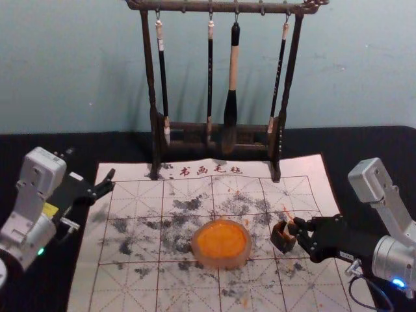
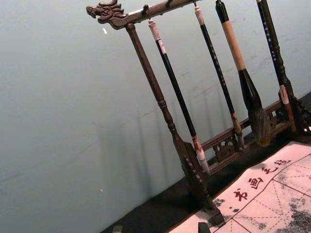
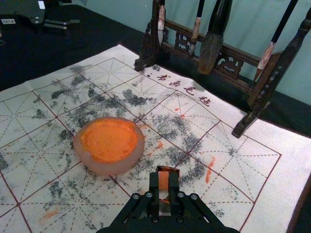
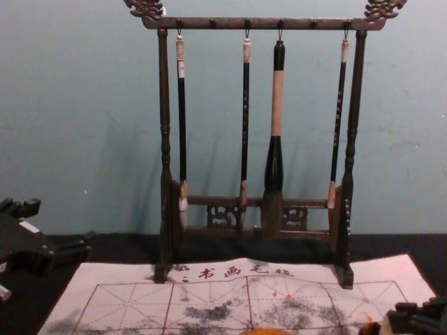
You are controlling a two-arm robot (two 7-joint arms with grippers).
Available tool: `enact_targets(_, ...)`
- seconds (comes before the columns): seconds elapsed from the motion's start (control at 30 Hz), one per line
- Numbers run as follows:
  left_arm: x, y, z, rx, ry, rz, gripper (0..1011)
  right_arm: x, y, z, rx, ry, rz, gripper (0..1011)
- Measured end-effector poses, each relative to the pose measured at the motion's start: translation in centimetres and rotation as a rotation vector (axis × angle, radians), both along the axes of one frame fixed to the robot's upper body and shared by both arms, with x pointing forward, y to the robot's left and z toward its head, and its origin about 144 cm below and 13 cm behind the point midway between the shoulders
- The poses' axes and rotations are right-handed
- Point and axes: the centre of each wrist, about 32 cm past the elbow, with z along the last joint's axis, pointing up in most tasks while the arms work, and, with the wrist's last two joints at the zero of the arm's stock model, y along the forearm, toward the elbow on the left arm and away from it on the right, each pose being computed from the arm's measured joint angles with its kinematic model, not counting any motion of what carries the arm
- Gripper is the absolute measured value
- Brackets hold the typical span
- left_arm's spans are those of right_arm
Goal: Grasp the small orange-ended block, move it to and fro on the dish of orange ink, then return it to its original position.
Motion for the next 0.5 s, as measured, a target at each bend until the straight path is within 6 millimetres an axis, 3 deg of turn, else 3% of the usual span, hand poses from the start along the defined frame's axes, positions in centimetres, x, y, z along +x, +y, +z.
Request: enact_targets(0.5,0.0,0.0,0.0,0.0,0.0,0.0,1010,-0.19,0.01,0.67,0.014,-0.001,-0.016,30)
